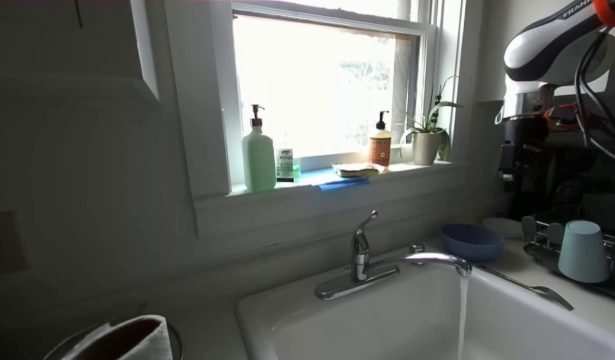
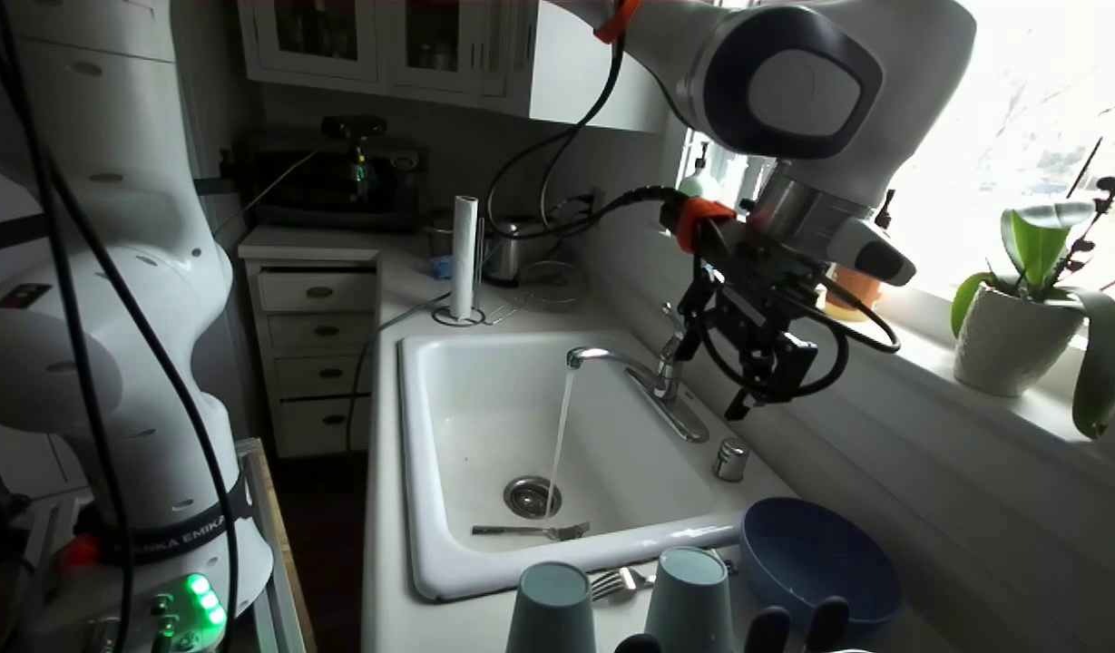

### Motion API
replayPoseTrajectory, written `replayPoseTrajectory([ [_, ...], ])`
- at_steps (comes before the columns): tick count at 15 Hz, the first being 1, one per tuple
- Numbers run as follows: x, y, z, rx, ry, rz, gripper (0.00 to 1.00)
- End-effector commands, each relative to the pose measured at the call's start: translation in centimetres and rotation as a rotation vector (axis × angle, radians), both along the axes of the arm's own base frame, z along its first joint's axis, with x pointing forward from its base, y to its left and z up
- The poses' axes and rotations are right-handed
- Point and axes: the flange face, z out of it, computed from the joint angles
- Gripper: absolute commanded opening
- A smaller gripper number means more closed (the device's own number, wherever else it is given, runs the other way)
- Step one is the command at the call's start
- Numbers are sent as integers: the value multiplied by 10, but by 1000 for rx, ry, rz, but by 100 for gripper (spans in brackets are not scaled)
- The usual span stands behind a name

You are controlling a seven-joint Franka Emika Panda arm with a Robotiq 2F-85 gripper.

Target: Pick up the blue bowl, fetch some water and put the blue bowl on the kitchen counter

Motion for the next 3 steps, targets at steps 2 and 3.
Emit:
replayPoseTrajectory([
  [2,0,-2,-3,2,6,-3,100],
  [3,0,-3,-5,3,10,-4,100],
])
